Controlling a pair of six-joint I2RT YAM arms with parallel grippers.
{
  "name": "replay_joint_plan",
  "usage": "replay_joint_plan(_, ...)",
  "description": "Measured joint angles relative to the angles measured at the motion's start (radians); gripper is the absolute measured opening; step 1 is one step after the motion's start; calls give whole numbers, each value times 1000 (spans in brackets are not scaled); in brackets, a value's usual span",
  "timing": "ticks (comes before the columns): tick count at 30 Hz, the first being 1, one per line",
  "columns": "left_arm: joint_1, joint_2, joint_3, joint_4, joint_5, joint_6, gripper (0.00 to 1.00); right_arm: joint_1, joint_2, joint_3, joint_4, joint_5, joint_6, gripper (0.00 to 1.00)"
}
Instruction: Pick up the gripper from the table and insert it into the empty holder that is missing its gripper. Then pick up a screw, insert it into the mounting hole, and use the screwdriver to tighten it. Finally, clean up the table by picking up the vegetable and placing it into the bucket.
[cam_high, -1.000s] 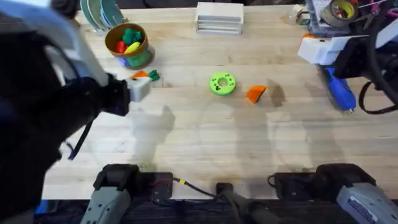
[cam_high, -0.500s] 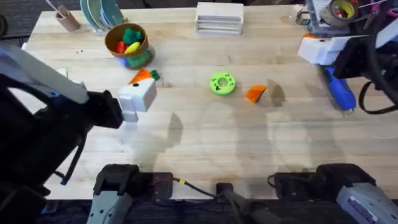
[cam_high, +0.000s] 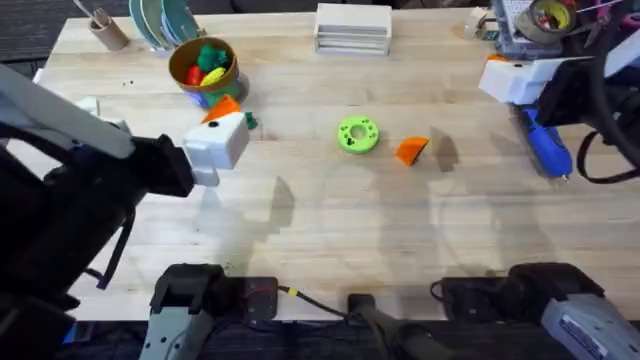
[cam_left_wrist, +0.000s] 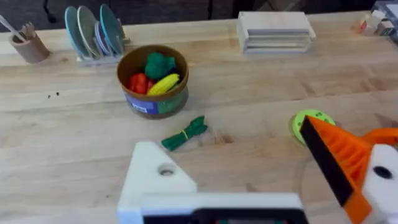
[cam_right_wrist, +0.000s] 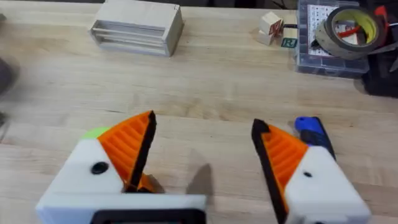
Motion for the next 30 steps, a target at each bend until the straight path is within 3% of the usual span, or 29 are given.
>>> replay_joint_plan(6,0,0,0,-106,0,0,992,0,0,0,0,0,0,991)
replay_joint_plan(11,0,0,0,-98,0,-1,993,0,0,0,0,0,0,991)
replay_joint_plan(22,-10,-12,-11,172,-5,21,993,0,0,0,0,0,3,991)
replay_joint_plan(30,-14,-214,-167,286,-4,47,993,0,0,0,0,0,3,992)
